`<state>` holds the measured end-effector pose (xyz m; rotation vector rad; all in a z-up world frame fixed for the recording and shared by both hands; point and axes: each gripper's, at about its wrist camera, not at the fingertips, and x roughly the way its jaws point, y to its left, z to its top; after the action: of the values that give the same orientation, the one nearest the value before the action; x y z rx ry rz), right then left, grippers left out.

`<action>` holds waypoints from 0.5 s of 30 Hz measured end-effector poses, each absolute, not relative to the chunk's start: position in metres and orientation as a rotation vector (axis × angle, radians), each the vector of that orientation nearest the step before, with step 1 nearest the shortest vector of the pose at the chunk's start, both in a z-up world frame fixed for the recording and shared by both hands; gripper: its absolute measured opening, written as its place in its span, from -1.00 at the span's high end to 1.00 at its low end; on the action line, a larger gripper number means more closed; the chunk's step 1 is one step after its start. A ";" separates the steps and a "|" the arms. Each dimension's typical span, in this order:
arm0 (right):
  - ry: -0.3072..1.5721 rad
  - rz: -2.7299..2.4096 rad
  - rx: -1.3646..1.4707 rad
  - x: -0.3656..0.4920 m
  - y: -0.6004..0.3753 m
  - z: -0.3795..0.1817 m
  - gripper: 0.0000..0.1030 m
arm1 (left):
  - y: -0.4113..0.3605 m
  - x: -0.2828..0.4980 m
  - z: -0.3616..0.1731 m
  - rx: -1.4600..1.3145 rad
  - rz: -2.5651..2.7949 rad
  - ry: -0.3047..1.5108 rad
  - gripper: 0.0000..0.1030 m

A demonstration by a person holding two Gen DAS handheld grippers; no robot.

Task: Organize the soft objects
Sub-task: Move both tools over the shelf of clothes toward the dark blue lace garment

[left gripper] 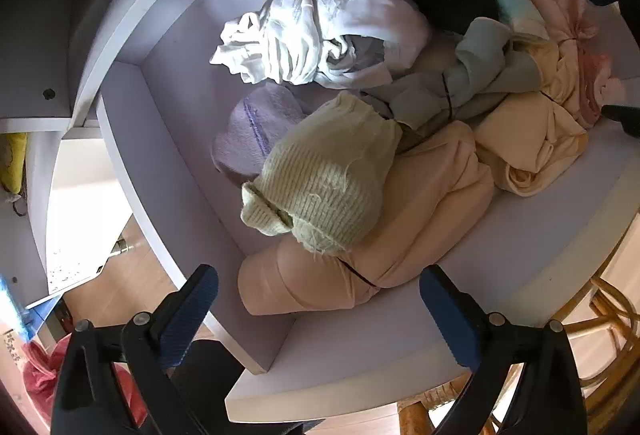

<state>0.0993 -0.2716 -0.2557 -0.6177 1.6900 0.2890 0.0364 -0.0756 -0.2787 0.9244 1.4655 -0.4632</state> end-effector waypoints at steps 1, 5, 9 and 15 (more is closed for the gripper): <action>1.690 0.294 -0.607 0.100 -0.272 -0.255 -0.64 | -0.075 0.035 -0.277 0.921 -0.465 1.467 -0.97; 1.664 0.298 -0.613 0.104 -0.273 -0.252 -0.64 | -0.073 0.038 -0.278 0.917 -0.460 1.467 -0.98; 1.623 0.278 -0.612 0.114 -0.277 -0.245 -0.64 | -0.074 0.044 -0.269 0.863 -0.441 1.456 -0.98; 1.561 0.245 -0.672 0.129 -0.294 -0.237 -0.64 | -0.071 0.056 -0.260 0.765 -0.375 1.444 -0.99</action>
<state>0.1289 -0.2936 -0.2370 -0.6725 1.5611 0.2454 0.0564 -0.0711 -0.2601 0.7645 1.4445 -0.3746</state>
